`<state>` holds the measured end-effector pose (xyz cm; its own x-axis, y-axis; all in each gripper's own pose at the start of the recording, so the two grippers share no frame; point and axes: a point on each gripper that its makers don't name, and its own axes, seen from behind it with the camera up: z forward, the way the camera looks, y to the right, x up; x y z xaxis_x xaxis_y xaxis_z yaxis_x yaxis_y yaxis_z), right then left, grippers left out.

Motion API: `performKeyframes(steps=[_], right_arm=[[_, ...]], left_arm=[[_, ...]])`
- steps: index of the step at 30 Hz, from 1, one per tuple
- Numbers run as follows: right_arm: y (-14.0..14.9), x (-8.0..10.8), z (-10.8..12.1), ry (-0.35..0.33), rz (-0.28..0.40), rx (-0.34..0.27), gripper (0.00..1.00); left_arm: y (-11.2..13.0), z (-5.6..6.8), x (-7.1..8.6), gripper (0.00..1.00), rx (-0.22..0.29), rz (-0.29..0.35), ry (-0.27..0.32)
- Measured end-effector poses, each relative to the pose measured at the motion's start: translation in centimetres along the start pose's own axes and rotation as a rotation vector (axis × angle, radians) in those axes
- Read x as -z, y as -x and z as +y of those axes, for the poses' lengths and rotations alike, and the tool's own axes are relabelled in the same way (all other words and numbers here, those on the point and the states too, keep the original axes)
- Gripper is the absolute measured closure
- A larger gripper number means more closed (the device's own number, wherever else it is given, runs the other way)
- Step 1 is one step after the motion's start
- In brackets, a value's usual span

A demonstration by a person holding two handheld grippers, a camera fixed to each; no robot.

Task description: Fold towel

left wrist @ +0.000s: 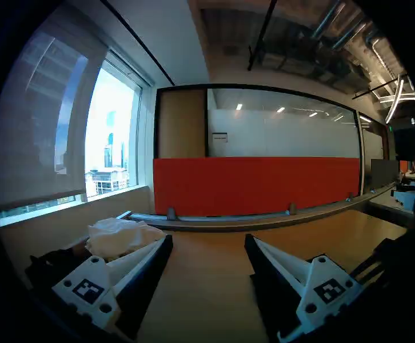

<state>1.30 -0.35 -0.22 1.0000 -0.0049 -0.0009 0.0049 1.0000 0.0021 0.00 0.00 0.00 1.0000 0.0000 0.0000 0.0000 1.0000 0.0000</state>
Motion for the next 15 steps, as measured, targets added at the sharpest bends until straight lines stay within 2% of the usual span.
performKeyframes(steps=[9,15], right_arm=[[-3.4,0.1,-0.3,-0.002,-0.015,-0.006,0.00],[-4.2,-0.1,-1.0,-0.028,-0.036,0.009,0.00]], left_arm=[[-1.1,0.6,0.3,0.07,0.010,-0.028,0.011],[-1.6,0.9,0.1,0.07,-0.010,-0.059,0.041]])
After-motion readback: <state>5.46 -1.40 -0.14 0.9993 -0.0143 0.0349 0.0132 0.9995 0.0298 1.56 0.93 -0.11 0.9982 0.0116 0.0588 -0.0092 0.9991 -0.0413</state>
